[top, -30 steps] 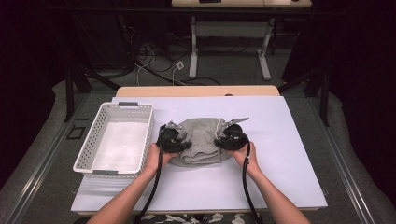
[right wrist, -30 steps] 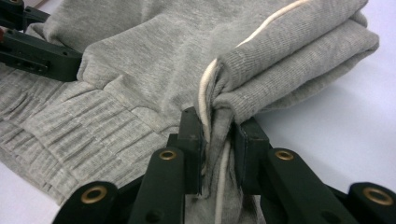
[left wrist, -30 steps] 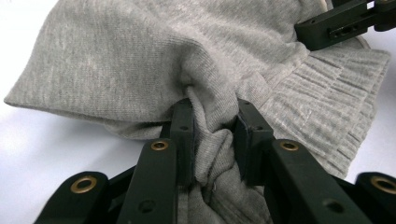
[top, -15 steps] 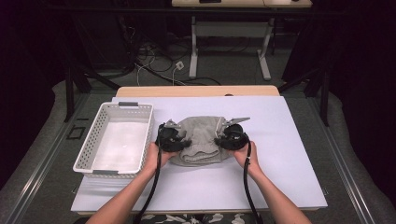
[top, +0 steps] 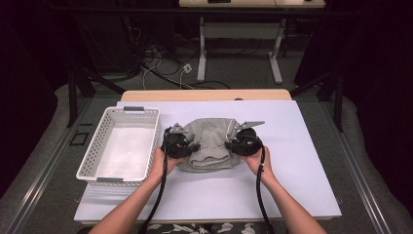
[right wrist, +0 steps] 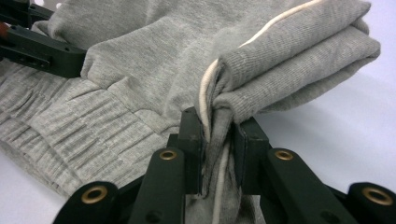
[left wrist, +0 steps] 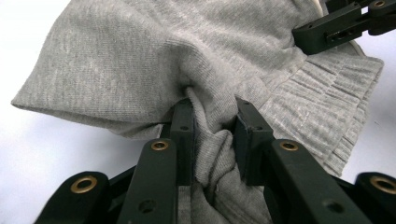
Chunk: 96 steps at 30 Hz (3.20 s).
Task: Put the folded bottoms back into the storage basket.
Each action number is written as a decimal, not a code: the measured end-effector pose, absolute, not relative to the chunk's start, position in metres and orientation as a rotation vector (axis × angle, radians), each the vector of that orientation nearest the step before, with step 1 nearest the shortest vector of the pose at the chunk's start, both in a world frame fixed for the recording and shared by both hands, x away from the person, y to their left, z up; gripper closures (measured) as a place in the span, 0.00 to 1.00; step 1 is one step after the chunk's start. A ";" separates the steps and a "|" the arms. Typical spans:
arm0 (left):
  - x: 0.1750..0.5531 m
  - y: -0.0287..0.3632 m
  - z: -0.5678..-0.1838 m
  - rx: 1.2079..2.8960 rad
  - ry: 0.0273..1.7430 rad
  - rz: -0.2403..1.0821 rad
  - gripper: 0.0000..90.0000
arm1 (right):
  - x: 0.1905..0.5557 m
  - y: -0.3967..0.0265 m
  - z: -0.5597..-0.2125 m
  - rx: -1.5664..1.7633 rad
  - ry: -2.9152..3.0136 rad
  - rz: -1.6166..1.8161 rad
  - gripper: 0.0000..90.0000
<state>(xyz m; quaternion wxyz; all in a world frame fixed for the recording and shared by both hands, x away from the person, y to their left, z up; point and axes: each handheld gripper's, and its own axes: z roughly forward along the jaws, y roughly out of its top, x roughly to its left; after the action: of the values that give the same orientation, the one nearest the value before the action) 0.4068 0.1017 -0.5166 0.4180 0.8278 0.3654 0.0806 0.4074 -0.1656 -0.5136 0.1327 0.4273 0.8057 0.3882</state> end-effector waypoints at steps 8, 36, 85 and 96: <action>0.403 0.101 -0.509 2.064 0.893 0.222 0.80 | 0.404 -0.167 -0.506 1.221 2.318 1.141 0.84; 0.392 0.104 -0.488 2.014 0.846 0.270 0.81 | 0.391 -0.166 -0.481 1.149 2.280 1.191 0.84; 0.378 0.112 -0.459 1.957 0.780 0.331 0.81 | 0.373 -0.157 -0.452 1.018 2.219 1.238 0.84; 0.375 0.116 -0.456 1.959 0.770 0.347 0.82 | 0.371 -0.152 -0.452 0.996 2.221 1.237 0.84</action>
<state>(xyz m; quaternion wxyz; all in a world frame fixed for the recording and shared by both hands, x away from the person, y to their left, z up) 0.3745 0.1159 -0.4556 0.4831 0.8041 0.3161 0.1422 0.3713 -0.1521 -0.4515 0.2042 0.3571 0.7963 0.4435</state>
